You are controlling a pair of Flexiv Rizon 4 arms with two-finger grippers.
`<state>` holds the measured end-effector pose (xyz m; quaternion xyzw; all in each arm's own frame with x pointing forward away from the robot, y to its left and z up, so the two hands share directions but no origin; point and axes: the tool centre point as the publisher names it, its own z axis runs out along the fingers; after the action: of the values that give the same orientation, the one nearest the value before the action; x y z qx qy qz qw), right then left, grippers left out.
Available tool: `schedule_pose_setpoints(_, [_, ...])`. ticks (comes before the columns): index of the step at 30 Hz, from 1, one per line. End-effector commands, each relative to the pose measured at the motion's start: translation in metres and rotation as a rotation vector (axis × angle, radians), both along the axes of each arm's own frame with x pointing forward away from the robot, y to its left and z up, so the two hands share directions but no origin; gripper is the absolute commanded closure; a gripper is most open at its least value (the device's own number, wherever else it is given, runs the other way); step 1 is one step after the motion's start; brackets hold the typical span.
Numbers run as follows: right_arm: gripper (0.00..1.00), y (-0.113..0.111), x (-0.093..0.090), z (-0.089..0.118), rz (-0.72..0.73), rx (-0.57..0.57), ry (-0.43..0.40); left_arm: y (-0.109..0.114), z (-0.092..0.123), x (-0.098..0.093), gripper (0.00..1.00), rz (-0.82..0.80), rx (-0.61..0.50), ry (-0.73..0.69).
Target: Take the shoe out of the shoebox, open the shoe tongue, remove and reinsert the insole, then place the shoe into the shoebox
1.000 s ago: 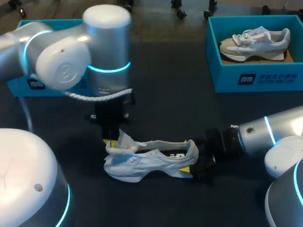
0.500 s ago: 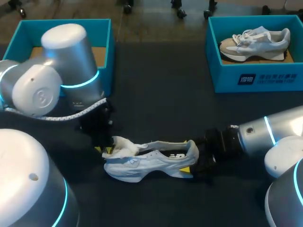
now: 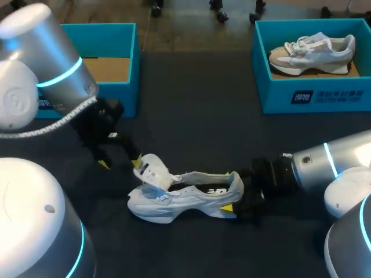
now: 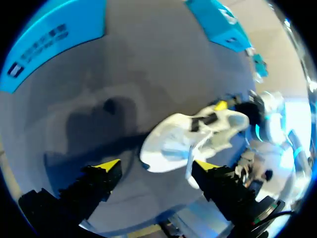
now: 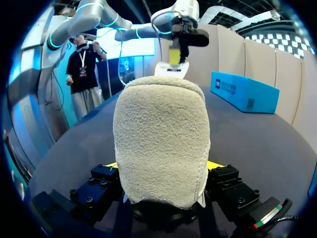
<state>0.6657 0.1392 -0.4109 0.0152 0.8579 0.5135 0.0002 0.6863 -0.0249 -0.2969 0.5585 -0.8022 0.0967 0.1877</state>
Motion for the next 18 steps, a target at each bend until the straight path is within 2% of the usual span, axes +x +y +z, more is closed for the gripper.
schedule_pose_setpoints(1, [1.0,0.001,0.0,0.001,0.0,-0.005,0.0,-0.008,0.034,0.002,0.0,-0.074,0.006,-0.03])
schedule_pose_setpoints(6, [1.0,0.001,0.0,0.001,0.0,-0.005,0.0,-0.031,0.059,0.003,0.0,-0.1,-0.001,-0.13])
schedule_pose_setpoints(8, [1.0,0.001,0.0,0.001,0.0,-0.005,0.0,-0.04,0.067,0.005,0.08,-0.113,0.002,-0.15])
schedule_pose_setpoints(9, [1.0,0.001,0.0,0.001,0.0,-0.005,0.0,-0.045,0.072,0.006,0.18,-0.133,0.007,-0.16])
schedule_pose_setpoints(11, [1.0,0.001,0.0,0.001,0.0,-0.005,0.0,-0.054,0.081,0.006,0.53,-0.183,0.003,-0.184])
schedule_pose_setpoints(12, [1.0,0.001,0.0,0.001,0.0,-0.005,0.0,-0.057,0.087,0.006,0.64,-0.254,-0.011,-0.172])
schedule_pose_setpoints(13, [1.0,0.001,0.0,0.001,0.0,-0.005,0.0,-0.058,0.092,0.005,1.0,-0.315,-0.034,-0.174])
schedule_pose_setpoints(18, [1.0,0.001,0.0,0.001,0.0,-0.005,0.0,-0.065,0.113,-0.002,1.0,-0.608,-0.083,-0.236])
